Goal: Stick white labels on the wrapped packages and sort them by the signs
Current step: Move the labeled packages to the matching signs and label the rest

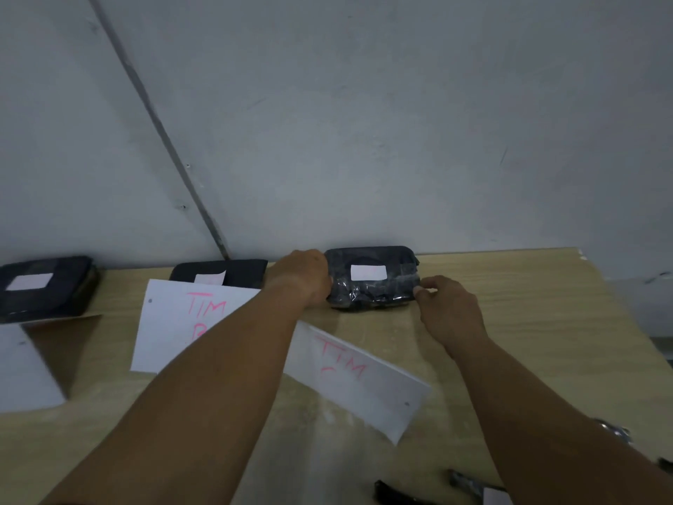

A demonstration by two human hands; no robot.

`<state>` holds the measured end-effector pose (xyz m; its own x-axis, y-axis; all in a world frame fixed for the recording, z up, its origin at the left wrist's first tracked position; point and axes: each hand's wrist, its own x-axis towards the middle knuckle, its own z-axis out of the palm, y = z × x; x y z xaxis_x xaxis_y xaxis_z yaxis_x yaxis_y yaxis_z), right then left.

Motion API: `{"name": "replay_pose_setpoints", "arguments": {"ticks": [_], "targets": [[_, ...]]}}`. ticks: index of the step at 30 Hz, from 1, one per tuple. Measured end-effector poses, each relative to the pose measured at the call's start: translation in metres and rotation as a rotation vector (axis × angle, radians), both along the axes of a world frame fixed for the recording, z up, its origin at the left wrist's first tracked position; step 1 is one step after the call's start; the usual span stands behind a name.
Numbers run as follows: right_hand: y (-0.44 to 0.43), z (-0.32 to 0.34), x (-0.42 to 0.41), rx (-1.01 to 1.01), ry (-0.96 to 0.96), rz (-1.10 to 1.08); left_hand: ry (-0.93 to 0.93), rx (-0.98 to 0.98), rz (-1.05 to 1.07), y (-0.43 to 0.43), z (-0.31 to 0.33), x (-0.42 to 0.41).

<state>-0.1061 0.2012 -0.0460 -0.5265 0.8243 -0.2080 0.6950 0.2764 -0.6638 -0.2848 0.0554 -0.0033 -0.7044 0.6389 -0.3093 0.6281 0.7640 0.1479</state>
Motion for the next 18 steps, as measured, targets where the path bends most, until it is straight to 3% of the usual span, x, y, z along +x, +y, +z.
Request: {"name": "replay_pose_setpoints", "arguments": {"ticks": [8, 12, 14, 18], "targets": [[-0.033, 0.033, 0.037, -0.017, 0.092, 0.080, 0.030, 0.248, -0.045, -0.051, 0.032, 0.028], [-0.058, 0.039, 0.079, 0.002, 0.093, 0.047, 0.414, 0.779, -0.107, -0.084, 0.031, 0.066], [-0.073, 0.037, 0.104, 0.003, 0.075, 0.016, 0.519, 0.949, -0.145, -0.097, 0.021, 0.097], [-0.110, 0.035, 0.149, 0.001, 0.036, -0.059, 0.349, 0.935, -0.380, -0.113, -0.008, 0.159]]}}
